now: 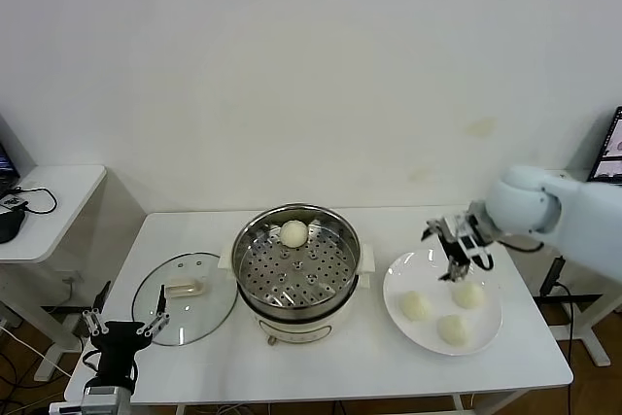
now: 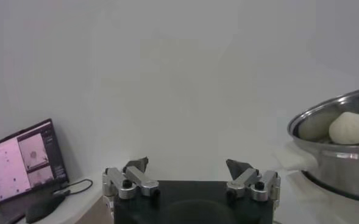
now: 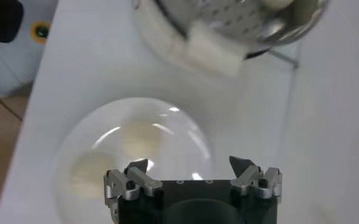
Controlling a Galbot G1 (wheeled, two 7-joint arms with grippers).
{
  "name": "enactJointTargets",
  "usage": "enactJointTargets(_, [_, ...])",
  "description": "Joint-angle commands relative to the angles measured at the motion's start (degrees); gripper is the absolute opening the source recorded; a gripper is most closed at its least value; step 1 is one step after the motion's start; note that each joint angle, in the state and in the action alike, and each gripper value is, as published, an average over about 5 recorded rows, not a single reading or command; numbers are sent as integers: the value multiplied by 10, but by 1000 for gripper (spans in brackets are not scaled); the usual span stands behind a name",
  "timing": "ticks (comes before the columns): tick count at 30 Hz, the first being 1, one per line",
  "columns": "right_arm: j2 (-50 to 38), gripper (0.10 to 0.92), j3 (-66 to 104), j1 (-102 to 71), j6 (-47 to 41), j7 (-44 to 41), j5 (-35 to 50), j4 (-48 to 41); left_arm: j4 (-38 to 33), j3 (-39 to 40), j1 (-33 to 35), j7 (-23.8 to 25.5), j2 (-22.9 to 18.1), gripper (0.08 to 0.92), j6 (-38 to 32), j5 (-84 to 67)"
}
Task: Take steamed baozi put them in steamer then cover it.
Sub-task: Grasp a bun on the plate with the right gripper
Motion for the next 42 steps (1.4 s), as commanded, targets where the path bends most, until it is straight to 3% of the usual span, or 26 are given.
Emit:
enactJointTargets(1, [-20,823,54,-125,-20,5,-15,-14,3,-1,-2,0,-1,823,0,0])
enactJointTargets(13, [56,823,152,-237,-10,9,-59,-121,10,-11,0,1,-6,823,0,1])
enactJointTargets(31, [117,805,197,-293,-9,16,-71,-180,25,-10,-5,2,-4,823,-1,2])
enactJointTargets(42, [117,607,206,-292,-15,11,-80,-180,25,-9,-4,2,-7,823,-2,4])
